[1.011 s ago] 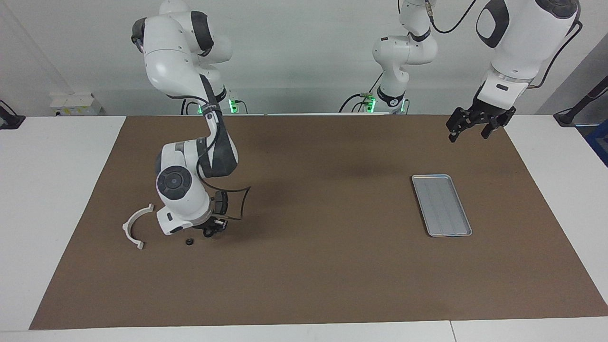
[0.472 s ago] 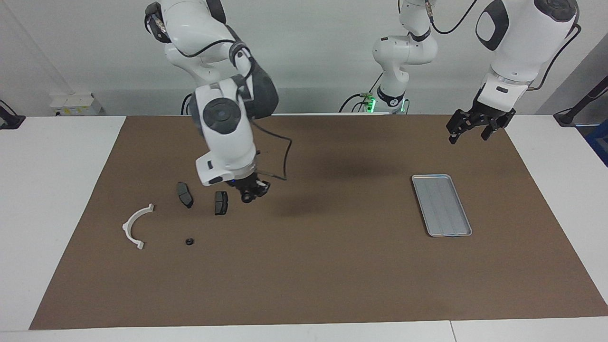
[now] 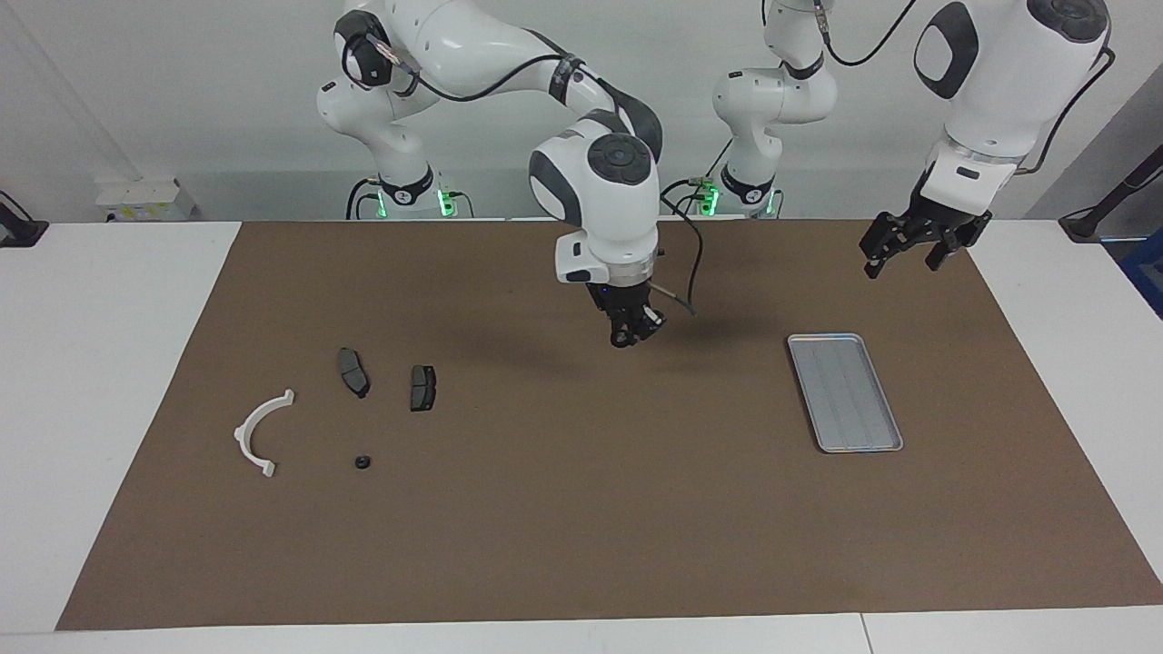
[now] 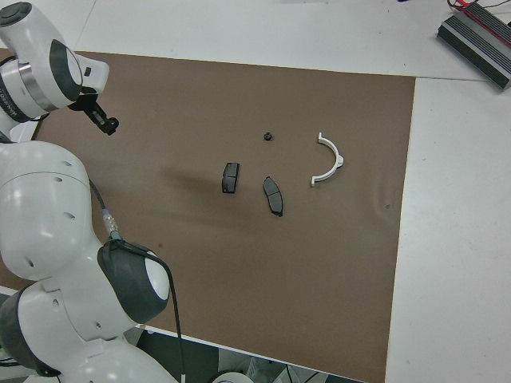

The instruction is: Pick bearing gear from pile to tray

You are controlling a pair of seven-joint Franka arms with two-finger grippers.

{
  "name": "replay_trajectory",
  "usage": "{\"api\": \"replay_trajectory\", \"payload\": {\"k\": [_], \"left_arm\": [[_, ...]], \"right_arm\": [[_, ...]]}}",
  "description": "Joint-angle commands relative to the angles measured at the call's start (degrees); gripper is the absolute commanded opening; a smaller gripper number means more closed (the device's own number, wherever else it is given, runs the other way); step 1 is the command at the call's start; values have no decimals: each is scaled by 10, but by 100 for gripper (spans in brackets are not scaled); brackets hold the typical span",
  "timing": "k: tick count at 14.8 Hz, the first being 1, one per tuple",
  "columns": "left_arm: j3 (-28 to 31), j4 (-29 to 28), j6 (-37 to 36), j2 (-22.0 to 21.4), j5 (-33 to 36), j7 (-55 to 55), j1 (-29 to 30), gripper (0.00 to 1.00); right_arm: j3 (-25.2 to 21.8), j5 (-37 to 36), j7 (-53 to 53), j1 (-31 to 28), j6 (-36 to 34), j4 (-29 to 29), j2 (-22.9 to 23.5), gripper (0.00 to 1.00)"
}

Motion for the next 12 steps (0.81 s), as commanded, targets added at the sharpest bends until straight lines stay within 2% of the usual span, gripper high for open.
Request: {"api": "replay_trajectory", "payload": {"k": [1, 5, 7, 12], "left_arm": [[-2, -35, 21, -23, 5, 3, 9, 100], [-3, -52, 31, -26, 5, 2, 2, 100], [-3, -68, 52, -26, 5, -1, 1, 100], [-3, -73, 55, -21, 5, 2, 1, 100]], "right_arm": [[-4, -20, 53, 23, 74, 4, 53, 0], [-3, -20, 56, 24, 112, 2, 86, 0], [-4, -23, 59, 24, 149, -17, 95, 0], [-5, -30, 59, 22, 152, -25, 95, 0]]}}
